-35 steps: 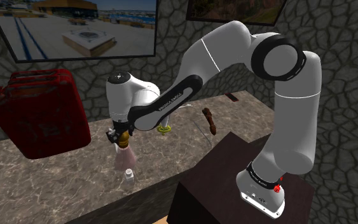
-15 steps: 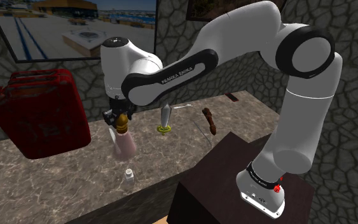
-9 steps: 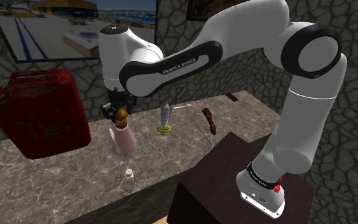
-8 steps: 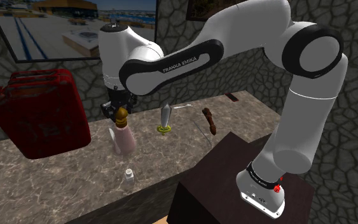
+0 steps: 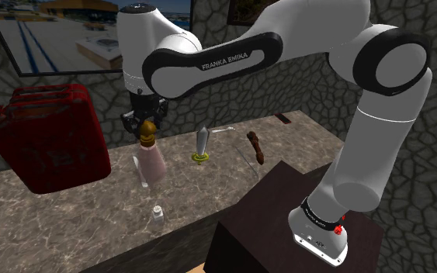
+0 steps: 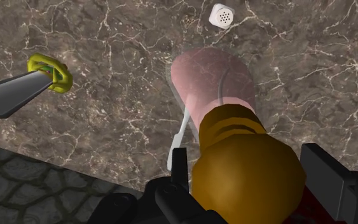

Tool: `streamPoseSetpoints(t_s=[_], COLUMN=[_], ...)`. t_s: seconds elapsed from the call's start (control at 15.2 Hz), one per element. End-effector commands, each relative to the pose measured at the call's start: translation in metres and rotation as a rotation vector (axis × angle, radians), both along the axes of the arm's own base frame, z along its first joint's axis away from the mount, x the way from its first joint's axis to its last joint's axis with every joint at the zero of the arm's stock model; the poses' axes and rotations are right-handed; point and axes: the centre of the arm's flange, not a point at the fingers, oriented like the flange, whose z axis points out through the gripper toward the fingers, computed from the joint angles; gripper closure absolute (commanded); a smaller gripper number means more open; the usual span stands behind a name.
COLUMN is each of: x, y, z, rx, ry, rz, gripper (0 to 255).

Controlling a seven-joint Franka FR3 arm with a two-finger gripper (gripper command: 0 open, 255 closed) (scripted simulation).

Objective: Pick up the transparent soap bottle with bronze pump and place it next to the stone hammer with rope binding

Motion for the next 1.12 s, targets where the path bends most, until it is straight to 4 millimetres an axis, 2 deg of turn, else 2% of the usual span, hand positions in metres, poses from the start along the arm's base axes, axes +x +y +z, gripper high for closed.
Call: streamPoseSetpoints(t_s=[0.0,1.06], x=[0.000,0.000], y=[0.001,0.001], z=[0.010,0.095], rx=[0.000,0.000], ry=[0.000,0.000], rz=[0.000,0.000], gripper=[255,255])
